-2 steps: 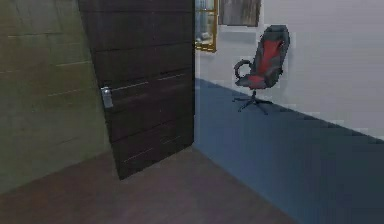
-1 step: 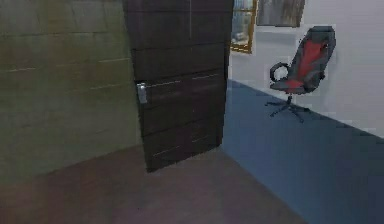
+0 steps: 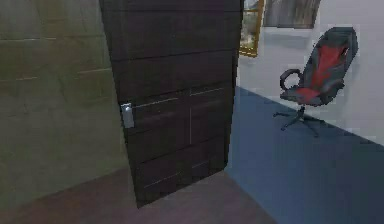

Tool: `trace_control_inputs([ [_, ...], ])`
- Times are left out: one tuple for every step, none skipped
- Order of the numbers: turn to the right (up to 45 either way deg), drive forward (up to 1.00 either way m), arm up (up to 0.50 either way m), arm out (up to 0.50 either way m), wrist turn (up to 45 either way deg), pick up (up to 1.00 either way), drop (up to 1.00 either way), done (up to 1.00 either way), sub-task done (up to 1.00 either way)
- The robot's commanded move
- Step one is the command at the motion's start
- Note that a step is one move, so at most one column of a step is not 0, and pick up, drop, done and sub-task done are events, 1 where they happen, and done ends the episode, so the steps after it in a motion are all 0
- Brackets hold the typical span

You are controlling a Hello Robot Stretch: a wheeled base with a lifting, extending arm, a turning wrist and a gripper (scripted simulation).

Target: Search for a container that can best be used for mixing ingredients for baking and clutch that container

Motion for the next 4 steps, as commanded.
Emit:
trace_control_inputs([
  [24.0, 0.0, 0.0, 0.0, 0.0, 0.0, 0.0, 0.0, 0.0],
  [0.0, 1.0, 0.0, 0.0, 0.0, 0.0, 0.0, 0.0, 0.0],
  [3.0, 0.0, 0.0, 0.0, 0.0, 0.0, 0.0, 0.0, 0.0],
  [0.0, 0.9, 0.0, 0.0, 0.0, 0.0, 0.0, 0.0, 0.0],
])
